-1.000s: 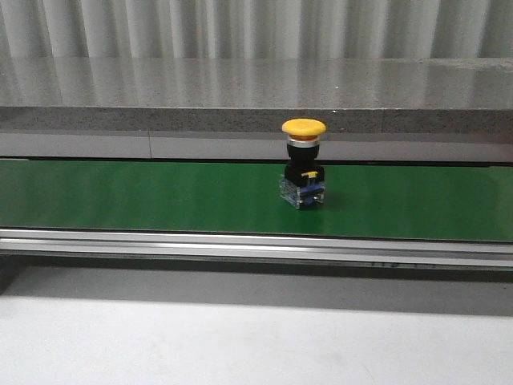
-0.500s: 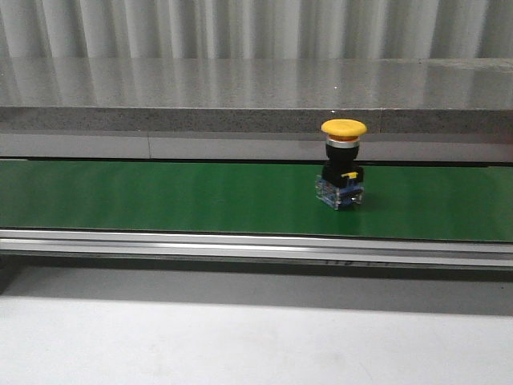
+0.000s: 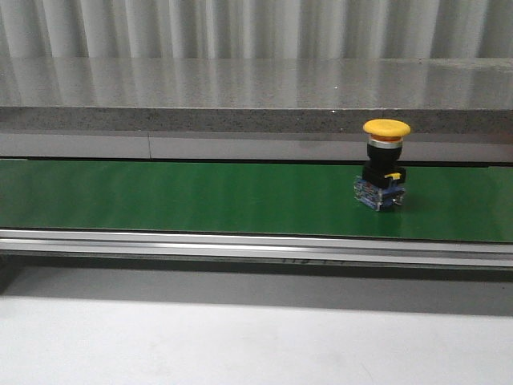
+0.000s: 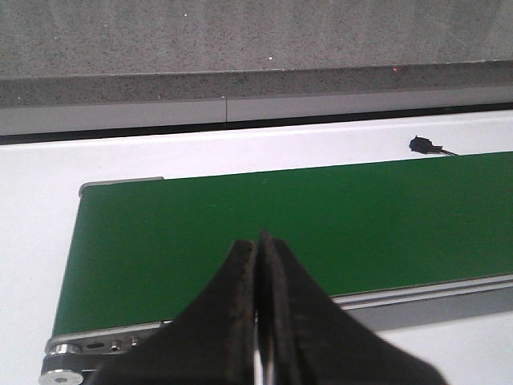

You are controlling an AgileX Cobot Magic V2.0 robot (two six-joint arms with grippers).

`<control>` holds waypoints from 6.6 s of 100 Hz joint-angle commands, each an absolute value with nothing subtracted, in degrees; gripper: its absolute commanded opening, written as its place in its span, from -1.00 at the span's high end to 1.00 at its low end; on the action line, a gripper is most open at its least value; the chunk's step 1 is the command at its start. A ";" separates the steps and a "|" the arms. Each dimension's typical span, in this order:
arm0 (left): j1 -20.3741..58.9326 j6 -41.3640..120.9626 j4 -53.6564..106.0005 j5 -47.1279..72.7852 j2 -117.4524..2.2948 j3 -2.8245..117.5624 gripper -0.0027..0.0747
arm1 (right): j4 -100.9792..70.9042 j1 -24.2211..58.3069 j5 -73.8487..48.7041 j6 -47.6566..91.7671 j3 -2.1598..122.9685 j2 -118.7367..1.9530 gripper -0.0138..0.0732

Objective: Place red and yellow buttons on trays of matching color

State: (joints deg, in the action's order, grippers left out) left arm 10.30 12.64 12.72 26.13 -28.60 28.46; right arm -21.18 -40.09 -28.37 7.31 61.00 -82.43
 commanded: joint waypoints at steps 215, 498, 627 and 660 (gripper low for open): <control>10.78 12.73 13.65 22.20 -28.72 30.18 0.98 | -18.92 -15.07 -38.33 10.33 61.87 -71.24 0.70; 10.78 12.73 13.65 22.20 -28.72 30.18 0.98 | -4.32 -29.81 -32.57 -2.41 44.84 -56.58 0.83; 10.78 12.73 13.65 22.20 -28.72 30.18 0.98 | -5.17 -8.77 -15.54 7.99 25.51 -14.27 0.83; 10.78 12.73 13.65 22.20 -28.72 30.18 0.98 | -1.04 -7.13 -5.64 2.38 10.77 -3.24 0.83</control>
State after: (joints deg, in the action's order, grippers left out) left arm 10.30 12.64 12.72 26.13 -28.60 28.46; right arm -4.24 -7.25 -14.17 6.30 12.65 -3.62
